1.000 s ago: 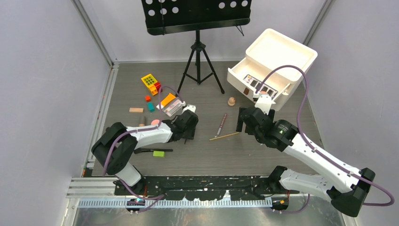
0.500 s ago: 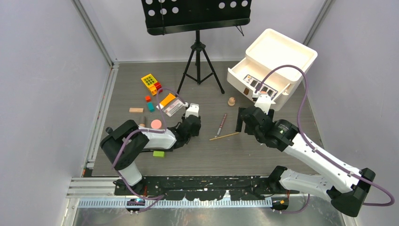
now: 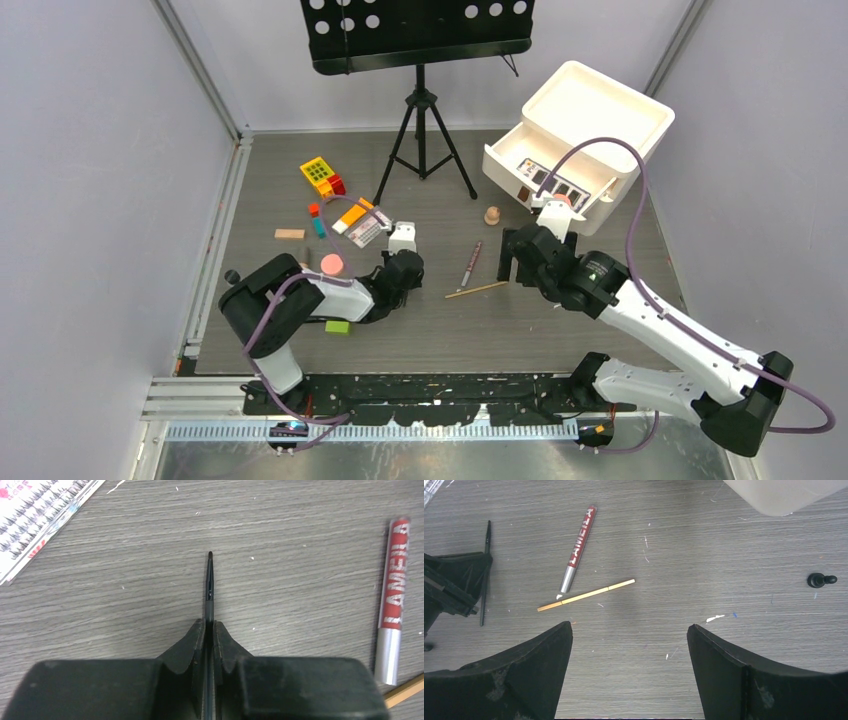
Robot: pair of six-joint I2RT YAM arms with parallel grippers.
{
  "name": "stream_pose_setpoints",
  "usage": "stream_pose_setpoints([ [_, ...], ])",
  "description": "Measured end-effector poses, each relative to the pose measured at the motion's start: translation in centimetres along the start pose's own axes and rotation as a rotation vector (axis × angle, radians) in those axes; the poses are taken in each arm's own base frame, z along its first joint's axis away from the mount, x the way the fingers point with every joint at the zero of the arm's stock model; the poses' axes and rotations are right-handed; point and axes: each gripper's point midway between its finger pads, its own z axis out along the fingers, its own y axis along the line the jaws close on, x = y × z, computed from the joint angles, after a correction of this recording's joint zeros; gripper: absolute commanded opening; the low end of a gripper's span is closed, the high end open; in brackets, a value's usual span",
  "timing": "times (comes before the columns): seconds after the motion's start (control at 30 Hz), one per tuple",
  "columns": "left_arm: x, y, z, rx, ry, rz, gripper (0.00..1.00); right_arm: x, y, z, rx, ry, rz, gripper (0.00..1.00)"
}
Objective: Organize the makeup
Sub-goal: Pick up the makeup tool from the center of the board.
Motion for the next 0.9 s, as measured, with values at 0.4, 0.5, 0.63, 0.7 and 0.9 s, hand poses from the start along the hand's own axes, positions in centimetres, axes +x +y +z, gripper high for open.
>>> stream_pose_setpoints([
  [0.4,-0.9,-1.9,-0.1,0.058,-0.013,-0.006,0.00,-1.3,0.9,-0.3,-0.013,-0.013,0.004,0.89],
  [0.5,-0.3,-1.8,-1.3,0.066,0.048,0.052,0.00,-1.6,0.9,-0.4,-0.015,-0.019,0.004,0.89],
  [0.63,0.5,-0.9,-3.1,0.059,0.134,0.143,0.00,-1.6,0.9,-0.5,-0.014,-0.020,0.004,0.89],
  [0.7,0.6,-0.4,-3.9,0.053,0.168,0.184,0.00,-1.6,0.9,-0.5,-0.014,-0.020,0.004,0.88],
  [0.9,-0.2,0.4,-5.9,0.054,0.199,0.243,0.00,-1.7,0.7,-0.5,-0.007,-0.024,0.004,0.89],
])
